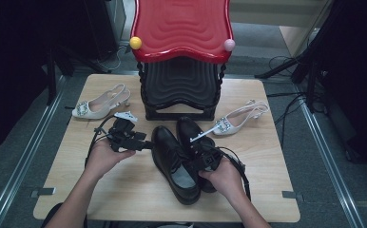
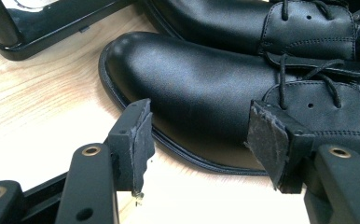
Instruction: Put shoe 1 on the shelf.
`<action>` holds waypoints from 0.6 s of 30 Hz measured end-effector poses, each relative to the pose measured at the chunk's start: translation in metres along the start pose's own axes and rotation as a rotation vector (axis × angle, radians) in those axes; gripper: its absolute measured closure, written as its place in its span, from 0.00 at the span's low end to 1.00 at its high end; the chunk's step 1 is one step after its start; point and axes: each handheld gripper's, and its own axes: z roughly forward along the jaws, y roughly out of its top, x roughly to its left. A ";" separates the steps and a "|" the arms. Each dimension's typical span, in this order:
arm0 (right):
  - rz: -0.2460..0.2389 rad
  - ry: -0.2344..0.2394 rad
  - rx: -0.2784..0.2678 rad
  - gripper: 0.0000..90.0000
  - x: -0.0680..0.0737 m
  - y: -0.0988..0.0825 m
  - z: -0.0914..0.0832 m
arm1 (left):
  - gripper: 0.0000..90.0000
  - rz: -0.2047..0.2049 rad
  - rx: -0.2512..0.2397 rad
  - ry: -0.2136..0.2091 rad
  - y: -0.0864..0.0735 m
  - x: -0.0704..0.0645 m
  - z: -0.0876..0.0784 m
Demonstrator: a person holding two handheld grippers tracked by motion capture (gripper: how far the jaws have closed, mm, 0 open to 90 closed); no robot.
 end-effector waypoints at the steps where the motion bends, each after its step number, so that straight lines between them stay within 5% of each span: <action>1: -0.003 -0.007 0.005 0.74 0.000 0.000 0.001 | 0.45 0.001 0.001 0.002 0.000 0.000 0.000; 8: 0.018 -0.001 0.005 0.88 -0.006 0.000 0.000 | 0.45 -0.006 -0.005 0.012 -0.002 0.004 -0.003; 18: 0.046 0.073 0.008 0.92 -0.019 -0.004 -0.012 | 0.45 -0.011 -0.007 0.041 -0.005 0.010 -0.006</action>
